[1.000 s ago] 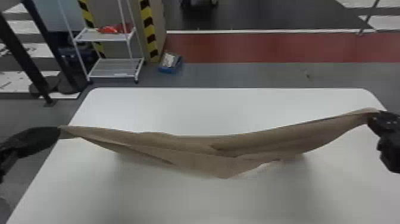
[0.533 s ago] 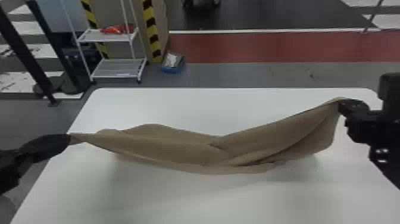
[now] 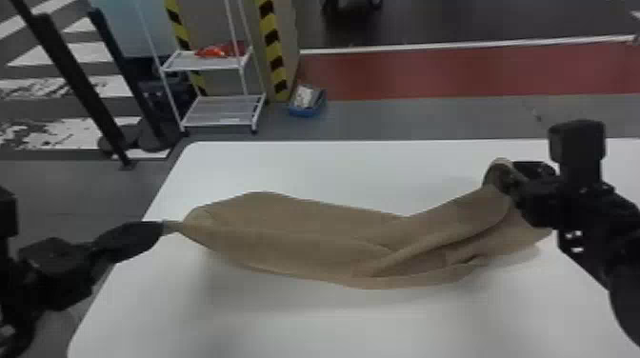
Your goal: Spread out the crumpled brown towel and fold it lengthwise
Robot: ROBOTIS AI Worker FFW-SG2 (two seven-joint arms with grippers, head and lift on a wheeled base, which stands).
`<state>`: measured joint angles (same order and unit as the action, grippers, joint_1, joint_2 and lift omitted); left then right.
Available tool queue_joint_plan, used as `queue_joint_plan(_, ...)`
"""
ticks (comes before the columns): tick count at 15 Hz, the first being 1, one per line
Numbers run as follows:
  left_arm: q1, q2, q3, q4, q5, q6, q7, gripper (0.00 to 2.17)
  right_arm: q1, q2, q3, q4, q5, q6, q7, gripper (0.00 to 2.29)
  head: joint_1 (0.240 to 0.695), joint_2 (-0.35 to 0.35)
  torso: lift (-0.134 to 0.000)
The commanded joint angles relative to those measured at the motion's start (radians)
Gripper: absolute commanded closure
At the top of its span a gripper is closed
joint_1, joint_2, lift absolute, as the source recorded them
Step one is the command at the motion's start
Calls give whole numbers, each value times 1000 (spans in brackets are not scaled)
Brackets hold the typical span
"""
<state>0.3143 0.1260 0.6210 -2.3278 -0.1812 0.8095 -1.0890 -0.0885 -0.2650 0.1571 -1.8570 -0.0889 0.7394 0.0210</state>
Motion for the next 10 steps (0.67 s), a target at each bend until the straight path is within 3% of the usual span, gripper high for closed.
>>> queue_joint_plan(1, 2, 0, -12, 4, -3, 0, 3, 1339, 67, 0, 32, -31, 141, 5, 83, 63, 695, 176, -120)
queue_joint_plan(3, 2, 1, -23, 13, -6, -3, 6, 1339, 148, -8, 30, -123, 255, 5, 238, 103, 695, 193, -120)
queue_joint_plan(5, 2, 1, -26, 21, -7, -9, 6, 1339, 234, -22, 35, -217, 414, 12, 390, 140, 695, 226, -120)
queue_joint_plan(6, 0, 3, -27, 25, -7, -13, 8, 1339, 263, -42, 42, -245, 468, 15, 445, 151, 695, 233, -120)
queue_joint_plan(8, 0, 3, -32, 30, -9, -16, 17, 1339, 296, -88, 51, -289, 505, 70, 539, 157, 695, 245, -120)
queue_joint_plan(10, 0, 3, -37, 30, -12, -16, 18, 1339, 300, -103, 51, -289, 518, 73, 568, 174, 695, 248, -120)
